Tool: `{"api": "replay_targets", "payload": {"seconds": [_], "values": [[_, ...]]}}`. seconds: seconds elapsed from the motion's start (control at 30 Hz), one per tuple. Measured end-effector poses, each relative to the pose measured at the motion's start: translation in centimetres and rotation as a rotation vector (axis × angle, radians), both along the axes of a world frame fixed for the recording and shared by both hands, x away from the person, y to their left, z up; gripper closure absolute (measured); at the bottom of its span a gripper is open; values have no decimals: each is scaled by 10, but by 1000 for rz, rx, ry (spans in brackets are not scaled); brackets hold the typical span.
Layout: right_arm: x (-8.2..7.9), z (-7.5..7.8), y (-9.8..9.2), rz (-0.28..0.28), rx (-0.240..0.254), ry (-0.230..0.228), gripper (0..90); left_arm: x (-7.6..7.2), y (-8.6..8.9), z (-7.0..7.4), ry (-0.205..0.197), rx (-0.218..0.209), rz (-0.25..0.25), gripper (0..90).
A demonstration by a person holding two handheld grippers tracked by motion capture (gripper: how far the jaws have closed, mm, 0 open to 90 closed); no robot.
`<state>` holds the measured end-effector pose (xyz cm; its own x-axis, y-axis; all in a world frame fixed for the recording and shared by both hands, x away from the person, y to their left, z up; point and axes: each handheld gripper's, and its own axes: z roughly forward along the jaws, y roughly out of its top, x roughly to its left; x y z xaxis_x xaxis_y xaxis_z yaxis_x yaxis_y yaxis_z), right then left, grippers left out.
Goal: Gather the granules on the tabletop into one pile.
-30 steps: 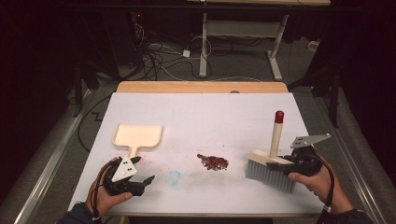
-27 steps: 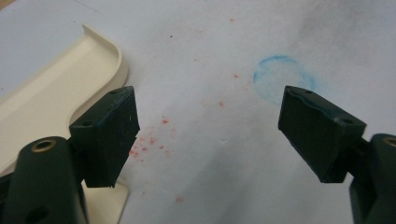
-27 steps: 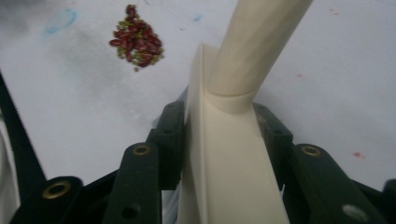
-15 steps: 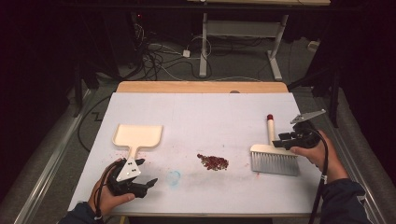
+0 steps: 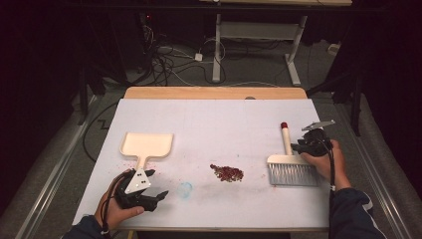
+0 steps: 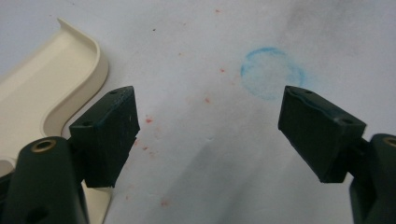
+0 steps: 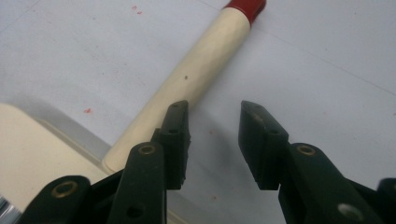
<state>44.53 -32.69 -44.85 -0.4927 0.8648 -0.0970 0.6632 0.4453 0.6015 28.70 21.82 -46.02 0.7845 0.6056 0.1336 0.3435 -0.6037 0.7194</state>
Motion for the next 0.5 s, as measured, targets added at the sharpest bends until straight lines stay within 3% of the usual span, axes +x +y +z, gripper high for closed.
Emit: {"api": "replay_targets", "payload": {"seconds": [0.1, 0.27, 0.37, 0.5], "values": [[0, -2, 2, -13, -26, -4, 628, 0, 0, 0, 0, 2, 0, 198], [-3, 0, 3, -15, -12, -35, 594, 0, 1, 1, -5, 0, 4, 198], [-7, 6, 4, -22, 19, -80, 554, -1, 1, 1, -9, 0, 5, 198], [-18, 19, 8, -7, 80, -175, 476, -1, 2, 2, -18, 0, 12, 198]]}}
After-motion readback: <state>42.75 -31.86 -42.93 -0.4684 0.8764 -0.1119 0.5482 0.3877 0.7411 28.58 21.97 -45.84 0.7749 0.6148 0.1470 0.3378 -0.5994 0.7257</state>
